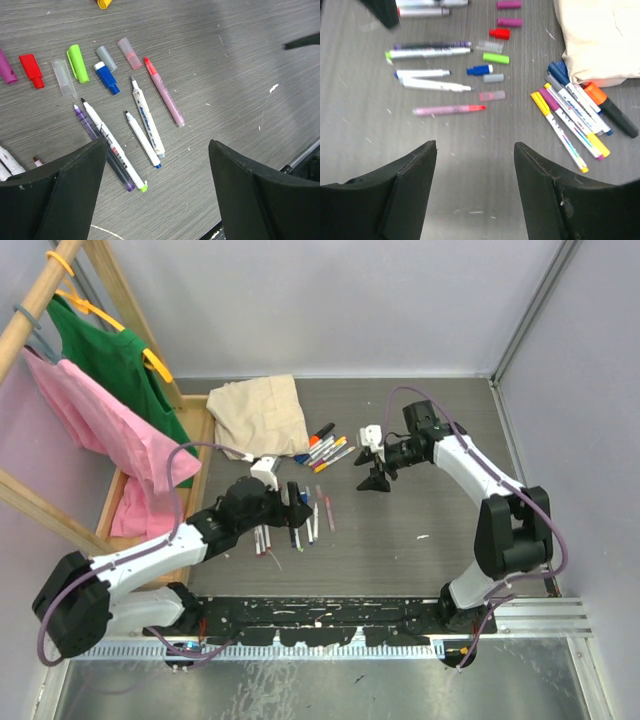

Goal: Open the pen caps
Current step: Place the pen cap at the center of the board, then pick up the pen from the center of the board.

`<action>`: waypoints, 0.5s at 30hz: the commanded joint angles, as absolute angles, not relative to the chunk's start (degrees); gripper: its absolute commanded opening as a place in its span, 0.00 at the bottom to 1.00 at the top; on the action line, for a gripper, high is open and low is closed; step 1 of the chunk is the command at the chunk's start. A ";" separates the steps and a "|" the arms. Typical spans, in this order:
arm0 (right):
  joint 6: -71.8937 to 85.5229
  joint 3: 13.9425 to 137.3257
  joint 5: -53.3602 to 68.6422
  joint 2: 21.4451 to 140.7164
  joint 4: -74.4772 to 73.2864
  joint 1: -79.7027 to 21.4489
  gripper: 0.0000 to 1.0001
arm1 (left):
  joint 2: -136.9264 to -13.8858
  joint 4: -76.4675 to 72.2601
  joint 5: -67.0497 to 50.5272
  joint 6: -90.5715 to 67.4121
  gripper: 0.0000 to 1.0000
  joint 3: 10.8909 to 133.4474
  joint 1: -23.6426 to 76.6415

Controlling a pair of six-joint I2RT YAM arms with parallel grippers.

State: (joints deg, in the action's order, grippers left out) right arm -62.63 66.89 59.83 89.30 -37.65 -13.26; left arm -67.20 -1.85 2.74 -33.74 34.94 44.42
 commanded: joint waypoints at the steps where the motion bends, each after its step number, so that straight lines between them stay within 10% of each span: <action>1: -101.87 74.83 54.66 97.11 -53.88 -14.02 0.68 | -61.58 -7.25 4.14 -30.77 0.86 31.25 43.89; 15: -102.59 107.48 35.45 124.65 -63.68 -19.68 0.55 | -52.25 -9.13 7.97 -31.02 0.98 23.93 43.72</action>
